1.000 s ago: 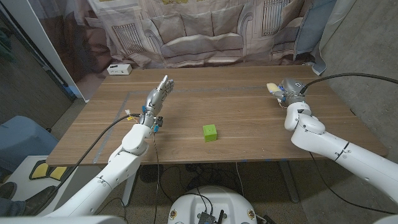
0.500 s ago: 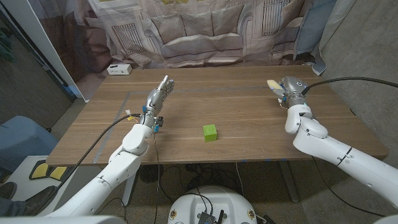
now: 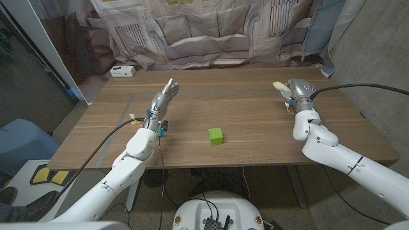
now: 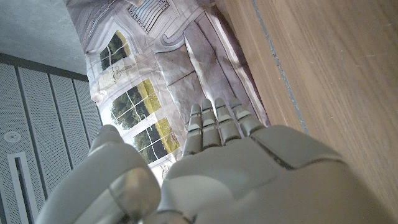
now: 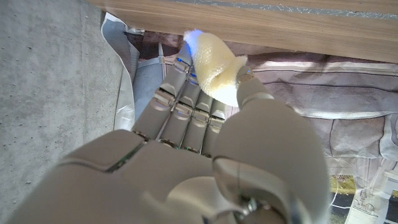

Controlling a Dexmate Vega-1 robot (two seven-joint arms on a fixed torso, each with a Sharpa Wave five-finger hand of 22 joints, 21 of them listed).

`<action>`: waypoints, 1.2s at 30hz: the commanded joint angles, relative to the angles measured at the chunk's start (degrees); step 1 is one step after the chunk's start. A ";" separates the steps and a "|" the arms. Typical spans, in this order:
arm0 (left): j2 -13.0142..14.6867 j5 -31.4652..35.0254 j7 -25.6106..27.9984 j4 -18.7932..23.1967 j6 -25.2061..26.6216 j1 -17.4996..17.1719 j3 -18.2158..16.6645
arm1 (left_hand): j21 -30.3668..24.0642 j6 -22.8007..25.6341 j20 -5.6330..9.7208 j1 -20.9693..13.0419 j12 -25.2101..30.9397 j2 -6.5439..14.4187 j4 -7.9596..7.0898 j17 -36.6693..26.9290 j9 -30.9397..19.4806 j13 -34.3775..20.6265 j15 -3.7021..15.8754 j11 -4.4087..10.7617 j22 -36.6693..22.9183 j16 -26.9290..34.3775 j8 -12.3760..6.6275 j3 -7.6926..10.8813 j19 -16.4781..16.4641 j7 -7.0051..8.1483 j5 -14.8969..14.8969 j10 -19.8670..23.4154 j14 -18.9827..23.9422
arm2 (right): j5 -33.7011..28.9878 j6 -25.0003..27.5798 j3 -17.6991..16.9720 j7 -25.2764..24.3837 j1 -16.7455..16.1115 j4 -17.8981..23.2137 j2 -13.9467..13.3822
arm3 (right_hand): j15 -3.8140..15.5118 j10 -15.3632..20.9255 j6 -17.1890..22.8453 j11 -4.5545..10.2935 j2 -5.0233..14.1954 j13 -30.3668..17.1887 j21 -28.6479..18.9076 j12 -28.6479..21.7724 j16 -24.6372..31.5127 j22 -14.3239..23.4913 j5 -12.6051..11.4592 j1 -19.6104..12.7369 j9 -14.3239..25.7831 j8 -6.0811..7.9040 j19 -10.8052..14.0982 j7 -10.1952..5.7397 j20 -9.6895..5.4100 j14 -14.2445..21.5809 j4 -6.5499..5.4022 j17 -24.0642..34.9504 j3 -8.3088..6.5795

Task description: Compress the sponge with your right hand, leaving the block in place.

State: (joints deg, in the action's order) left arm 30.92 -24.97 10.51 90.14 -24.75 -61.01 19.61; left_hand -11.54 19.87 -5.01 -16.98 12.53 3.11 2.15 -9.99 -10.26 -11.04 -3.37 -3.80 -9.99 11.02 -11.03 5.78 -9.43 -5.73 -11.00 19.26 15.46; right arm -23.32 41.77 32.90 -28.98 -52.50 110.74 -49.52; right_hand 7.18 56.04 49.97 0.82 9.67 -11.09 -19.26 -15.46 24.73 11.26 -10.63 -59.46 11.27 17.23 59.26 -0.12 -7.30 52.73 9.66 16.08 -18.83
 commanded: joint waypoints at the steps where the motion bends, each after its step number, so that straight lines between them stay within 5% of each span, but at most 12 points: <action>1: 0.01 -0.03 0.01 0.02 -0.08 -0.11 0.04 | 0.25 0.52 0.13 0.22 -0.15 0.50 0.44 -0.27 -0.13 -0.31 -0.29 -0.11 -0.25 -0.08 -0.15 0.18 -0.43 -0.10 0.00 0.67 0.62 | -1.72 -3.37 -1.09 -2.42 -1.67 -0.47 0.43 | 3.96 1.52 4.19 0.67 0.67 -0.22 -0.86 -0.47 0.68 0.27 -0.09 -2.30 0.18 0.72 1.12 -3.04 -0.69 1.78 -0.09 0.35 -0.79; 11: 0.09 -0.03 -0.06 0.14 0.01 -0.02 0.05 | 0.25 0.72 0.12 0.24 -0.19 0.53 0.50 -0.27 -0.13 -0.31 -0.20 -0.05 -0.25 -0.14 -0.18 0.18 -0.44 -0.18 0.01 0.64 0.53 | -3.00 -6.14 -1.91 -4.45 -3.07 -1.07 1.05 | 5.64 5.98 6.11 2.00 0.38 -1.06 -3.66 -1.94 2.41 0.83 0.34 -4.12 0.19 0.65 4.37 -3.89 -2.89 7.97 -0.57 1.18 -1.52; 16: 0.21 0.00 -0.15 0.20 0.05 0.06 0.02 | 0.26 0.91 0.09 0.26 -0.13 0.55 0.53 -0.27 -0.13 -0.32 -0.21 0.36 -0.25 -0.11 -0.21 0.18 -0.41 -0.01 0.01 0.82 0.63 | -2.03 -9.22 -3.48 -6.30 -4.27 -1.52 1.64 | 5.92 4.66 6.59 3.11 0.07 -5.01 -6.56 -3.97 4.63 1.72 -0.40 -6.86 0.76 -0.01 6.11 -3.75 -4.28 13.71 -0.71 3.98 -1.20; 22: 0.23 -0.09 -0.27 0.17 0.15 0.18 0.03 | 0.26 1.05 0.11 0.28 -0.18 0.56 0.57 -0.27 -0.14 -0.32 -0.12 0.24 -0.25 -0.12 -0.22 0.17 -0.39 -0.03 0.02 0.75 0.65 | -1.87 -11.05 -4.58 -8.05 -5.21 -1.86 2.49 | 5.43 5.36 8.48 2.72 -0.50 -7.74 -7.95 -6.23 4.29 2.06 -0.68 -7.90 1.13 0.14 5.76 -1.53 -3.39 14.66 -0.98 5.21 -0.61; 29: 0.28 0.00 -0.22 0.25 0.21 0.23 0.02 | 0.26 1.26 0.09 0.31 -0.16 0.58 0.60 -0.27 -0.14 -0.32 -0.13 0.23 -0.25 -0.13 -0.26 0.17 -0.39 0.04 0.02 0.84 0.67 | -3.31 -8.97 -4.75 -8.87 -5.31 -1.64 3.94 | 5.45 6.27 9.59 2.37 -0.80 -9.04 -9.18 -7.47 4.23 2.11 -0.75 -8.31 1.08 0.11 6.74 -1.17 -3.03 15.43 -1.07 5.86 -0.21; 36: 0.06 -0.11 -0.33 -0.21 0.08 0.37 0.14 | 0.27 1.55 0.06 0.35 -0.19 0.59 0.65 -0.27 -0.15 -0.32 -0.13 0.13 -0.25 -0.14 -0.31 0.16 -0.38 0.02 0.03 0.85 0.69 | -4.42 -5.99 -4.52 -9.36 -4.86 -2.16 5.38 | 5.04 4.99 8.34 2.59 -0.86 -9.84 -9.76 -7.31 1.93 1.98 -0.23 -8.63 0.89 -1.11 4.90 -1.39 -2.88 13.39 -1.40 5.72 -0.27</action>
State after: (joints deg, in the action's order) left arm 31.14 -25.01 10.33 90.30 -24.69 -60.82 19.65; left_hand -11.54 21.10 -5.01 -16.67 12.53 3.41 2.53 -9.99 -10.26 -11.04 -3.68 -3.48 -9.98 11.02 -11.03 5.86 -9.43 -5.72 -11.00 19.97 15.77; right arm -26.35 33.24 28.65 -37.16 -57.35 109.05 -45.93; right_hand 7.48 61.39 58.14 3.41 5.68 -18.81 -28.62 -22.88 27.30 13.21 -11.08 -64.34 12.10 16.39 64.79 -0.77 -10.05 62.84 8.55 21.83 -19.31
